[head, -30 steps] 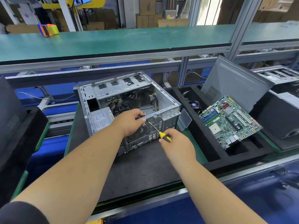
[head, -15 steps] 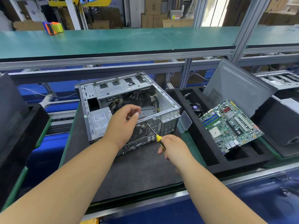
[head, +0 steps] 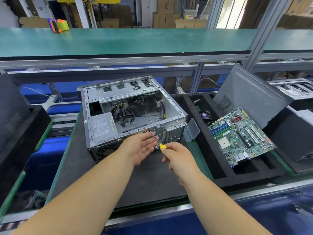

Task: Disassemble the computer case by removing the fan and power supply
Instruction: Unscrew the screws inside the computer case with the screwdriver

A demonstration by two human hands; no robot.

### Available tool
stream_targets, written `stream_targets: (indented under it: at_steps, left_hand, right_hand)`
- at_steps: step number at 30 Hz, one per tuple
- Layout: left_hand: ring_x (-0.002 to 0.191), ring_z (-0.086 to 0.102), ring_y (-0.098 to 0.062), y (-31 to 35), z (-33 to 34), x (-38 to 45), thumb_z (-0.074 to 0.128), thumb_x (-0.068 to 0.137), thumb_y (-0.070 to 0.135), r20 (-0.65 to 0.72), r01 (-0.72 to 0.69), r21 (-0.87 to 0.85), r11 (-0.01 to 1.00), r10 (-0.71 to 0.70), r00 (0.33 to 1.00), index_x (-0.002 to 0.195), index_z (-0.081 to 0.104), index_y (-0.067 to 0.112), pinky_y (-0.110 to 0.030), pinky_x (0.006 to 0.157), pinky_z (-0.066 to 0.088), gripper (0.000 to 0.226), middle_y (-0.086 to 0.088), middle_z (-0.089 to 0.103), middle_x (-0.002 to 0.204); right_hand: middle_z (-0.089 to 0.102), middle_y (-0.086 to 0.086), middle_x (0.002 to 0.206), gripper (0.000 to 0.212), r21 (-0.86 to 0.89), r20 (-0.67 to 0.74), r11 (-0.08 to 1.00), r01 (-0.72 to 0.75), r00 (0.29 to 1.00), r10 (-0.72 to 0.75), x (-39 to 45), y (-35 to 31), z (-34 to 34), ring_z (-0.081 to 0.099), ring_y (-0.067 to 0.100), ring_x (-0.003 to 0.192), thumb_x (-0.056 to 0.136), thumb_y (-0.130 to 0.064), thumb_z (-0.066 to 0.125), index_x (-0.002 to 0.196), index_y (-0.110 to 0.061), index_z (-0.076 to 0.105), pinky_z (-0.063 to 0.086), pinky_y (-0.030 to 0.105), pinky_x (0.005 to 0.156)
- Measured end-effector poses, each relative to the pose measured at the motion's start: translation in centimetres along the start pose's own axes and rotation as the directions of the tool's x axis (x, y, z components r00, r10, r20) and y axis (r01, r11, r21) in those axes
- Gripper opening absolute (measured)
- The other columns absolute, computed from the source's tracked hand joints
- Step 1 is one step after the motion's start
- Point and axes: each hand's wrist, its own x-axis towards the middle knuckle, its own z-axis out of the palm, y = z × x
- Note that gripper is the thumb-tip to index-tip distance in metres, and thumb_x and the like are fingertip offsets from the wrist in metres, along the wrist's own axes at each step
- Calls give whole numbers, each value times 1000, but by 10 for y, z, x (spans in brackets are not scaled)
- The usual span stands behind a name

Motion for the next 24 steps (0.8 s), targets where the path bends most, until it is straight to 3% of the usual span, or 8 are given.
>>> stream_targets:
  at_steps: [2,5,7,10,12,15,19,24]
  left_hand:
    - [67,71,-5,1,5,2,52,99,24,-17,-10,5,1000,11,1000,101,69,16,-20,69,51,19,2,76,82]
    - [65,70,-4,2,8,3,52,99,23,-33,-7,-12,1000,6,999,100,69,16,-20,68,50,19,3,76,79]
    - [66,70,-4,2,9,4,51,99,21,-45,-4,-21,1000,3,999,98,69,15,-19,68,49,18,4,76,76]
    - [65,69,-4,2,9,6,52,98,17,-59,-11,-33,999,9,998,98,68,15,-20,68,49,16,3,75,75]
    - [65,70,-4,2,8,7,52,98,16,-58,-16,-42,999,13,998,99,68,14,-20,68,50,16,2,76,76]
    - [65,71,-4,1,6,9,50,99,17,-61,-17,-53,998,14,998,102,68,13,-20,66,50,19,1,76,78]
    - [68,71,-3,-1,3,11,48,99,19,-56,-5,-60,998,1,998,105,69,14,-20,63,49,22,2,77,82]
    - [69,72,-4,-2,2,13,50,98,17,-61,-16,-88,996,10,998,102,69,14,-21,66,50,20,1,77,85]
  right_hand:
    - [63,-6,65,6,-46,-14,999,24,1000,-25,2,1,-2,49,7,52,91,-27,61,93,-29,66,40,24,54]
    - [60,-8,71,8,-83,-22,994,73,997,-76,4,4,-4,51,-2,52,87,-24,67,91,-29,64,41,14,49]
    - [60,-7,72,8,-111,-34,990,82,996,-86,5,5,-5,52,-2,54,85,-30,70,89,-29,63,41,15,49]
    - [62,-7,59,23,-98,-3,994,-38,999,38,7,1,-2,54,10,64,93,-42,55,86,-23,66,39,27,61]
    - [58,-4,49,36,-30,56,982,-184,981,185,9,-5,0,48,12,57,100,-38,43,83,-18,67,36,30,65]
    - [53,-3,43,38,-9,71,955,-295,953,295,12,-11,3,43,12,52,102,-30,40,78,-15,66,33,30,63]
    - [54,-3,56,24,-11,29,986,-167,986,167,10,-2,3,47,13,57,97,-27,51,84,-13,66,36,25,58]
    - [55,-1,64,21,-16,27,997,-79,996,80,8,5,0,48,10,45,95,-31,56,91,-10,61,39,23,47]
